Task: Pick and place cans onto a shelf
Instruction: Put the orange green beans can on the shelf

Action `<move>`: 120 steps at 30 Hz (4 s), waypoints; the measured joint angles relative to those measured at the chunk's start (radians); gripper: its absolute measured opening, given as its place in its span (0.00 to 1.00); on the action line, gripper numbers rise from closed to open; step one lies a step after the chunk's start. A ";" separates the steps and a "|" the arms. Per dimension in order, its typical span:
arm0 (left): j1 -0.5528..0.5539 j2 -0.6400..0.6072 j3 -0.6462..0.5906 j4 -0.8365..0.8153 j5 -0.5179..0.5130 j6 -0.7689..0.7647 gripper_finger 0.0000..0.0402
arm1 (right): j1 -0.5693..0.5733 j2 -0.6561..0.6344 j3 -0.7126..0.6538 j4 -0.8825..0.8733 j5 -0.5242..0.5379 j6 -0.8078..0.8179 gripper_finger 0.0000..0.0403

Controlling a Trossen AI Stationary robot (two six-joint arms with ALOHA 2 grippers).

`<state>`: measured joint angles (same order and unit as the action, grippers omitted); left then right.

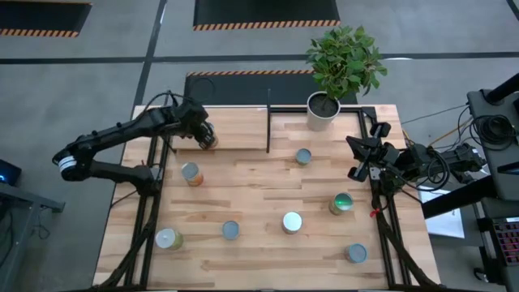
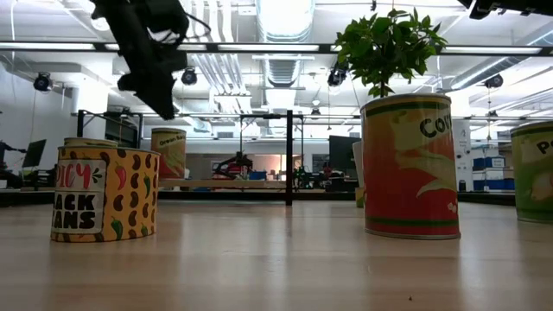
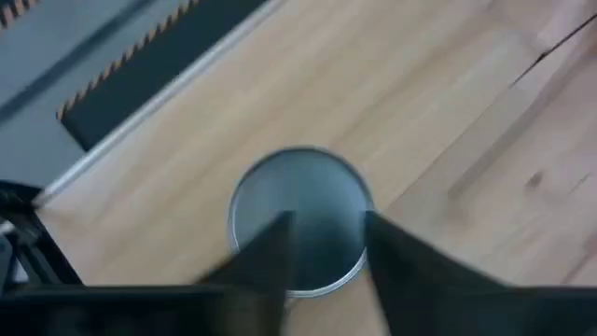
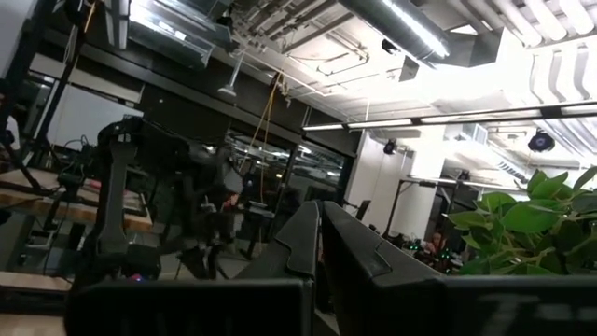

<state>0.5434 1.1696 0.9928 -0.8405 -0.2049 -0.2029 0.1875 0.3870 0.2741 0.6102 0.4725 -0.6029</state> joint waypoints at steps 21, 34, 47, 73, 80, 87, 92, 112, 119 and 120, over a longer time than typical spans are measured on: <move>0.001 0.057 0.006 -0.115 -0.131 0.308 0.00 | 0.000 0.000 0.000 0.000 0.000 -0.019 0.02; 0.001 0.052 0.006 -0.170 -0.081 0.268 0.00 | 0.000 0.000 0.000 0.000 0.000 -0.020 0.02; 0.002 0.052 0.007 -0.209 -0.183 0.271 0.00 | 0.000 0.000 0.000 0.000 0.000 -0.021 0.02; 0.002 -0.080 -0.001 -0.314 0.060 0.282 0.00 | 0.000 0.000 0.000 0.000 0.000 -0.021 0.02; 0.002 -0.042 -0.002 -0.315 -0.056 0.262 0.00 | 0.000 0.000 0.000 0.000 0.000 -0.021 0.02; 0.002 0.003 -0.005 -0.315 -0.114 0.253 0.00 | 0.000 0.000 0.000 0.000 0.000 -0.019 0.02; 0.002 0.028 -0.005 -0.313 -0.144 0.246 0.00 | 0.000 0.000 0.000 0.000 0.000 -0.019 0.02; -0.066 -0.066 -0.006 -0.163 -0.179 0.058 0.00 | 0.000 0.000 0.000 -0.004 0.000 -0.019 0.02; 0.031 -0.088 -0.006 -0.066 -0.198 0.071 0.00 | 0.000 0.000 0.000 -0.003 0.000 -0.026 0.02; 0.046 -0.084 -0.006 -0.066 -0.197 0.074 0.00 | 0.000 0.000 0.000 -0.002 0.000 -0.027 0.02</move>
<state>0.5897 1.0861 0.9867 -0.9062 -0.4023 -0.1286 0.1873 0.3870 0.2741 0.6078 0.4728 -0.6295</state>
